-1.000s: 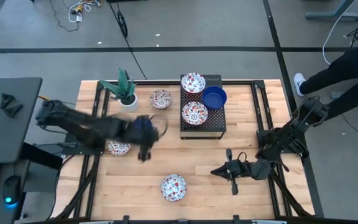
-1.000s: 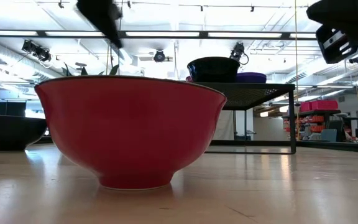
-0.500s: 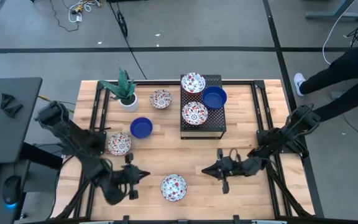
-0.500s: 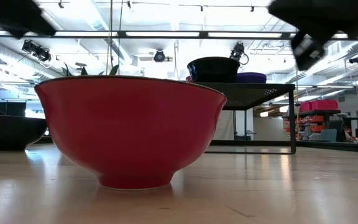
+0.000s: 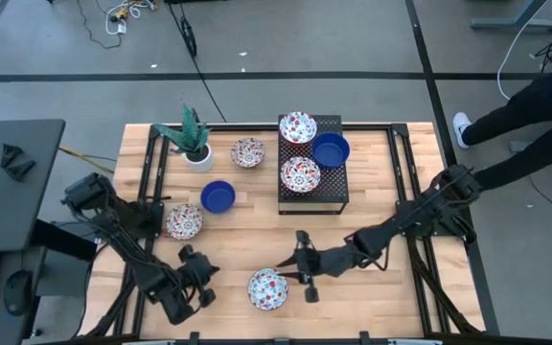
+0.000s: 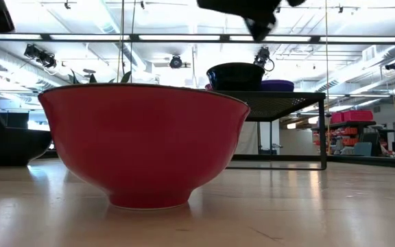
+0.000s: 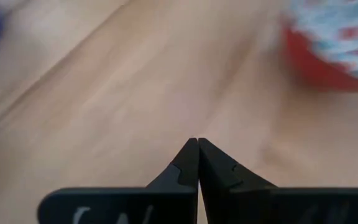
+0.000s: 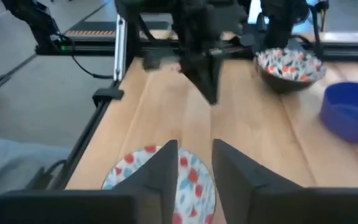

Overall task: Pick & Place Mini bowls
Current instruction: Stack the bottom orange white bowl on top of the orange and white bowl on the shelf, then stack the red white bowl on top of the red and white bowl on the shelf

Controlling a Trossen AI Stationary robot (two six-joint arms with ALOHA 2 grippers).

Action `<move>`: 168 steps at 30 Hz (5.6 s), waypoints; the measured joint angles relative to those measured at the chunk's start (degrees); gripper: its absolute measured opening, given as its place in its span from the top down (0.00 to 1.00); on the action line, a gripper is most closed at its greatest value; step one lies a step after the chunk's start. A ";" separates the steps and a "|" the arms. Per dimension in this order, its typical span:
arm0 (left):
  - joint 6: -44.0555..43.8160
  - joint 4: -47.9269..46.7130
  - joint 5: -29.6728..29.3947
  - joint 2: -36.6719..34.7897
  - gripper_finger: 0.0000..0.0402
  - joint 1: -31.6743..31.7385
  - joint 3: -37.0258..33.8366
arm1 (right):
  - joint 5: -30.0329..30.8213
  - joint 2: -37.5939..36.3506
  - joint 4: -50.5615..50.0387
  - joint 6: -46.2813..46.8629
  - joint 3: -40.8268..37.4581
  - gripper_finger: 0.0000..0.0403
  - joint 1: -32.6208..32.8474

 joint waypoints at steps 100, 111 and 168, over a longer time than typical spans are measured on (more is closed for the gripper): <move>59.15 -15.08 18.06 -3.07 0.98 23.06 33.85 | -1.14 -14.24 -30.86 17.30 0.34 0.69 20.05; 106.57 -25.24 21.77 13.91 0.98 38.98 66.24 | 4.25 -14.24 -32.14 21.54 0.34 0.69 21.22; 110.77 -28.47 33.34 20.50 0.56 55.79 69.26 | 10.62 -14.22 -31.21 22.95 0.37 0.69 24.13</move>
